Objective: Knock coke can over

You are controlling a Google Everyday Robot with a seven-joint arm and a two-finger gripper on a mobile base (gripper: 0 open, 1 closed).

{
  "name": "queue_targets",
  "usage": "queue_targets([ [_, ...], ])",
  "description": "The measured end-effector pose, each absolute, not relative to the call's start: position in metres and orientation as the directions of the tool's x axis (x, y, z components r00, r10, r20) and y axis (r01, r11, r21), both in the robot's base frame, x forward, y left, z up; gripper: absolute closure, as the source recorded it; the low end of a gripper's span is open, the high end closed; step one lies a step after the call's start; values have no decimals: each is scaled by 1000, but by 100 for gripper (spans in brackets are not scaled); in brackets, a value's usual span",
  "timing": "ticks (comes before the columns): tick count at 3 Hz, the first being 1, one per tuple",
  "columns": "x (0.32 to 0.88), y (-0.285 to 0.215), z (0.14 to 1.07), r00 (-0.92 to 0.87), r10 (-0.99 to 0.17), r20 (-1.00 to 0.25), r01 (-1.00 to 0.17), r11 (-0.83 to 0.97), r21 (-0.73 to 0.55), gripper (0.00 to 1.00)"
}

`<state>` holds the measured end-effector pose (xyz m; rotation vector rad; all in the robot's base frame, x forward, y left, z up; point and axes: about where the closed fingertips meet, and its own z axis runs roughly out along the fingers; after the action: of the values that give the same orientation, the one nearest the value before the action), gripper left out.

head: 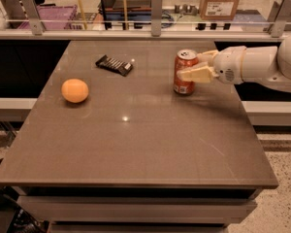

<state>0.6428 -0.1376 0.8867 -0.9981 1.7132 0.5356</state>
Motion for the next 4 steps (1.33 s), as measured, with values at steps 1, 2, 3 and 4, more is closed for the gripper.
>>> queue_targets([
  [1,643,-144,891,-139,-400,-906,-822,557,-120,100],
  [2,641,-153,898,-164,-459,-873,-819,557,-139,100],
  [3,638,-161,903,-197,-537,-821,-818,551,-164,100],
  [4,638,-165,901,-239,-623,-745,-829,530,-178,100],
])
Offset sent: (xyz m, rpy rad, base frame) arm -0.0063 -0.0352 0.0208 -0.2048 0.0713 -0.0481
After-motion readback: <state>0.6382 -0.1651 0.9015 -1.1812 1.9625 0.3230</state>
